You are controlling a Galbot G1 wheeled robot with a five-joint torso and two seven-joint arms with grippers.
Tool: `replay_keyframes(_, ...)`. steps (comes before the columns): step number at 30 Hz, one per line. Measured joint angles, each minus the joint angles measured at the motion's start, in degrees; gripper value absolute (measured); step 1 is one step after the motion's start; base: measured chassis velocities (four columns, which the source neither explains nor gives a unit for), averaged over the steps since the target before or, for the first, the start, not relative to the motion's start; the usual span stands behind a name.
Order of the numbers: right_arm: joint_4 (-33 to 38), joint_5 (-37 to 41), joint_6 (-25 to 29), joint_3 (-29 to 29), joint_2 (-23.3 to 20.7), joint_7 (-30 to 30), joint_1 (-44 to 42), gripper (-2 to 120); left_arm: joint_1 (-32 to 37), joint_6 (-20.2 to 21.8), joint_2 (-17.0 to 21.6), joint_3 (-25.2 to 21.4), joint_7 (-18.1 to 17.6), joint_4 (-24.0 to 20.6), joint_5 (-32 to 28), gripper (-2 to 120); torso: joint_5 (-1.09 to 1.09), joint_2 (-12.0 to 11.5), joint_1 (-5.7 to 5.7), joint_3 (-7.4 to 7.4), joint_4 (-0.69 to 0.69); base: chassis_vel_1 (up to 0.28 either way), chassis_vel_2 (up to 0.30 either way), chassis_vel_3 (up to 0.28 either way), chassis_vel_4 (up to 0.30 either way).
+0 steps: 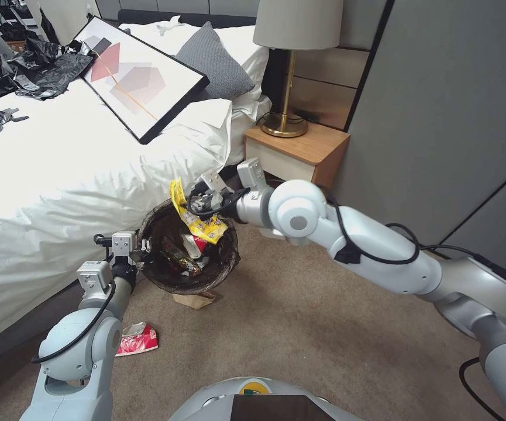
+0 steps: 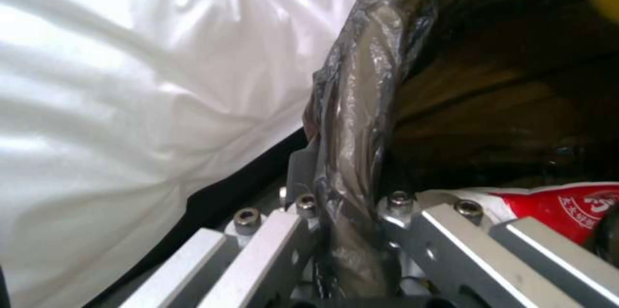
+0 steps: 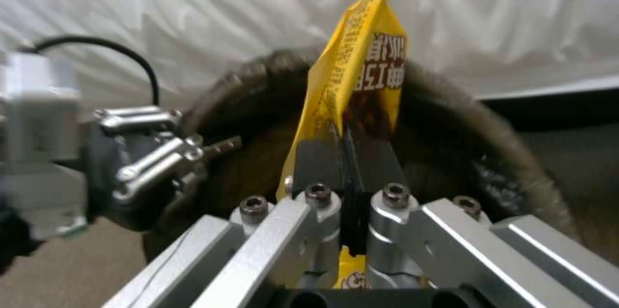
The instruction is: Pick up the trash bin, then pick up the garbage from the floor and place it into the trash bin.
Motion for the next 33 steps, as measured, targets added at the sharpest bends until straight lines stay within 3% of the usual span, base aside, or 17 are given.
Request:
replay_keyframes(17, -10.75, -5.40, 3.50, -6.84, 9.46, -2.78, -2.93, 0, 0.22, 0.03, -0.40, 0.14, 0.20, -0.02, 0.53, 0, 0.00, 0.00, 0.00, 0.00, 0.01, 0.000, 0.000, 0.000, 0.000)
replay_keyframes(25, -10.91, -5.82, 2.38, -7.11, 10.42, -2.36, -3.20, -1, 0.39, -0.07, -0.38, -0.34, 0.26, -0.33, 0.47, 0, 0.01, 0.00, 0.00, 0.00, 0.01, 0.000, 0.000, 0.000, 0.000)
replay_keyframes(33, -8.10, -5.44, 0.35, -6.12, 6.95, -1.78, -3.06, 31, 0.19, -0.13, -0.63, -0.33, 0.28, -0.33, 0.45, 0, 0.01, 0.00, 0.00, -0.01, 0.00, 0.000, 0.000, 0.000, 0.000)
